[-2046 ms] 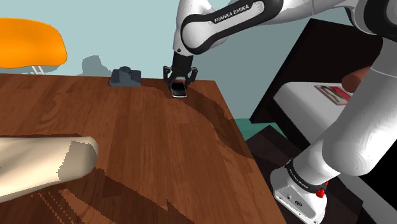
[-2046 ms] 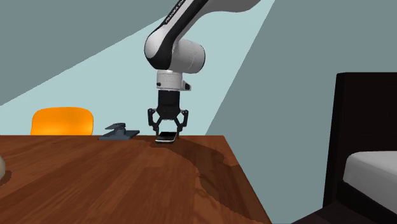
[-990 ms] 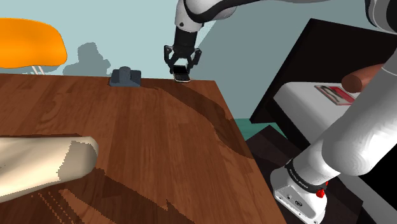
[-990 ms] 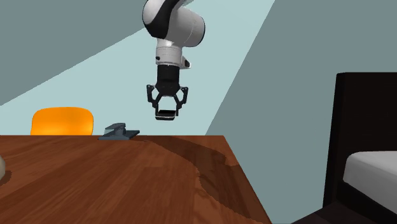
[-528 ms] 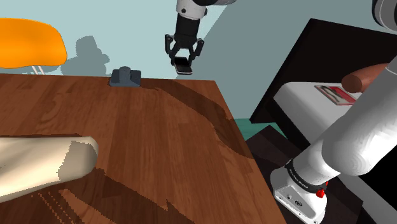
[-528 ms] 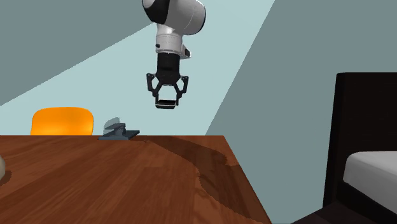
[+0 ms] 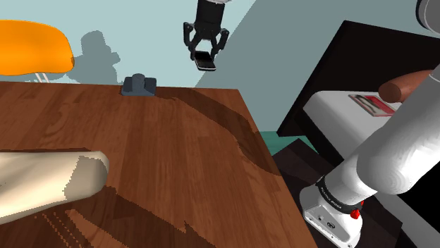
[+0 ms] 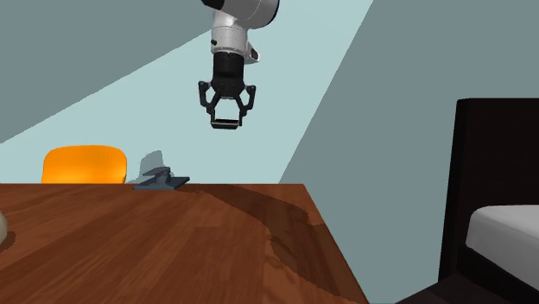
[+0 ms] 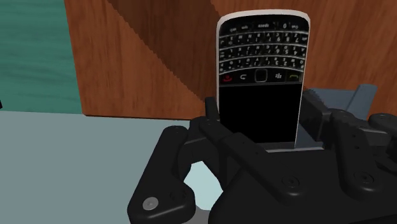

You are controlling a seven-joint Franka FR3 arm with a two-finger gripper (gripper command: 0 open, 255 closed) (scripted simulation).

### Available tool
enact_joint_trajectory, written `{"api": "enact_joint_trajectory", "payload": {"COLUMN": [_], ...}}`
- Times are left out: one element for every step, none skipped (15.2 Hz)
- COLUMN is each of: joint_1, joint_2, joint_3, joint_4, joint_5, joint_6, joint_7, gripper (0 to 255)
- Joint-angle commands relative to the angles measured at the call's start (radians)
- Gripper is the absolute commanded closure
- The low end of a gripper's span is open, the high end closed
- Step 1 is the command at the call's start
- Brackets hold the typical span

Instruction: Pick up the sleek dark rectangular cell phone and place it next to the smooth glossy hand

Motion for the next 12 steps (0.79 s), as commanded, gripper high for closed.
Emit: {"api": "enact_joint_trajectory", "payload": {"joint_1": [0.000, 0.001, 0.001, 0.001, 0.011, 0.021, 0.031, 0.042, 0.053, 0.063, 0.074, 0.085], "joint_2": [0.001, 0.001, 0.001, 0.001, -0.014, -0.027, -0.040, -0.052, -0.063, -0.072, -0.081, -0.089], "joint_3": [0.000, 0.000, 0.000, 0.001, 0.009, 0.018, 0.028, 0.037, 0.047, 0.057, 0.067, 0.078], "joint_4": [0.025, 0.038, 0.052, 0.052, 0.034, 0.017, 0.001, -0.013, -0.027, -0.039, -0.049, -0.059], "joint_5": [-0.001, -0.001, -0.001, -0.001, 0.003, 0.006, 0.010, 0.013, 0.016, 0.019, 0.022, 0.024], "joint_6": [-0.025, -0.038, -0.051, -0.052, -0.046, -0.041, -0.036, -0.032, -0.028, -0.024, -0.021, -0.017], "joint_7": [0.002, 0.002, 0.003, 0.003, 0.021, 0.040, 0.059, 0.078, 0.098, 0.118, 0.139, 0.159], "gripper": [255, 255, 255, 255, 255, 255, 255, 255, 255, 255, 255, 255]}}
